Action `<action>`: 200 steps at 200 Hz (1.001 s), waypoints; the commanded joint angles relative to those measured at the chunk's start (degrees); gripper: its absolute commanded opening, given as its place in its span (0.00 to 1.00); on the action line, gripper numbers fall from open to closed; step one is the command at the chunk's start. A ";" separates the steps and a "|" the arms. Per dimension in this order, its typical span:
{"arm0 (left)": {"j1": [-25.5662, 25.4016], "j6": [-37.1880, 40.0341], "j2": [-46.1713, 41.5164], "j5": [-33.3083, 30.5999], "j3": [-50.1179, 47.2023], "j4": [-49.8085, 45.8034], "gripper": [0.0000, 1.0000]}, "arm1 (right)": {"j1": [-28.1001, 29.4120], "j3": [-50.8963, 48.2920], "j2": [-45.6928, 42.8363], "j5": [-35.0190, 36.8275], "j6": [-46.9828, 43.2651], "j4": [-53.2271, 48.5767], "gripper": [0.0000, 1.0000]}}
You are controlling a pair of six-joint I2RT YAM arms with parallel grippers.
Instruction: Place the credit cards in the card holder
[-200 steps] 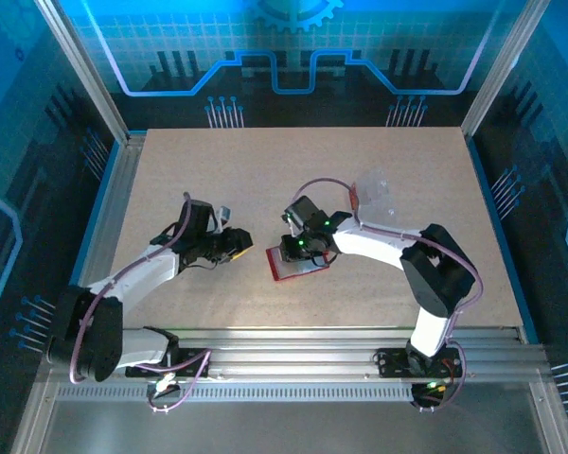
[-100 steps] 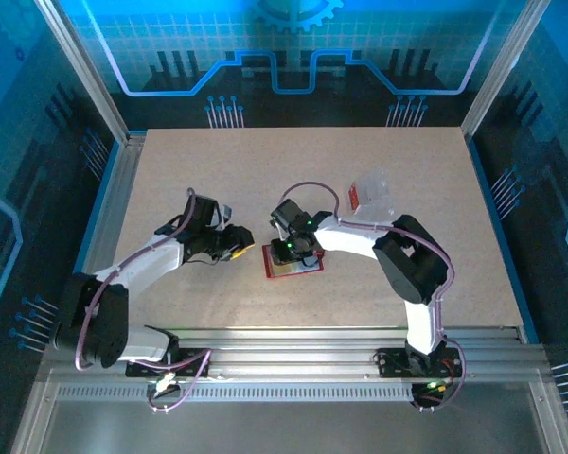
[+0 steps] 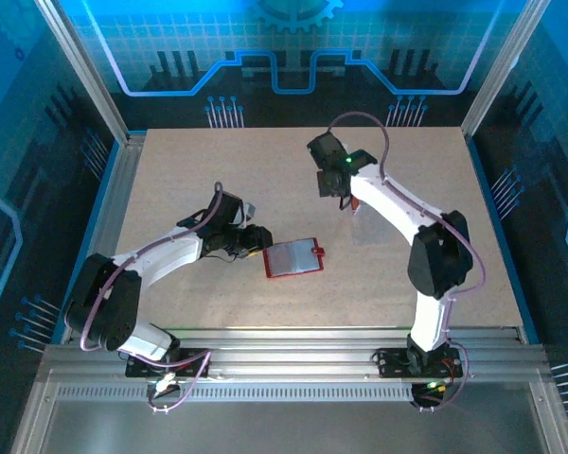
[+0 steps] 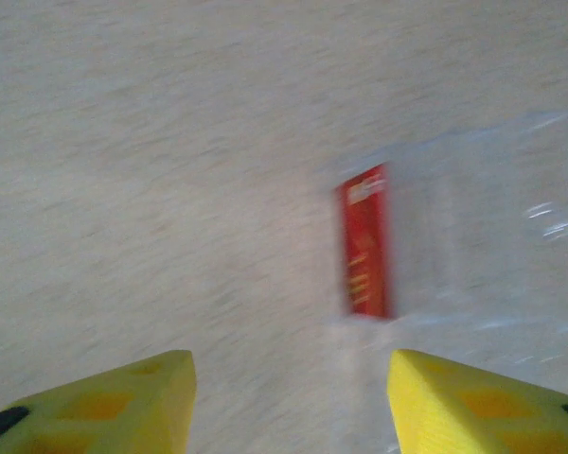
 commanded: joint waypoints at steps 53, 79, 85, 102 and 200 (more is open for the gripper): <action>-1.52 0.83 5.12 1.39 2.75 4.36 0.40 | -2.82 12.86 18.04 17.40 -3.99 -10.74 0.65; -1.50 0.71 5.16 1.64 2.77 4.46 0.40 | -3.01 13.45 20.33 19.81 -4.15 -10.76 0.64; -1.52 0.65 5.08 1.66 2.70 4.46 0.40 | -3.08 13.50 20.73 20.37 -4.37 -10.75 0.64; -1.52 0.51 4.83 1.87 2.65 4.54 0.40 | -3.45 14.07 21.94 21.04 -4.39 -11.21 0.64; -1.52 0.28 3.52 1.26 2.42 4.27 0.39 | -4.08 14.30 26.23 23.04 -5.90 -9.33 0.67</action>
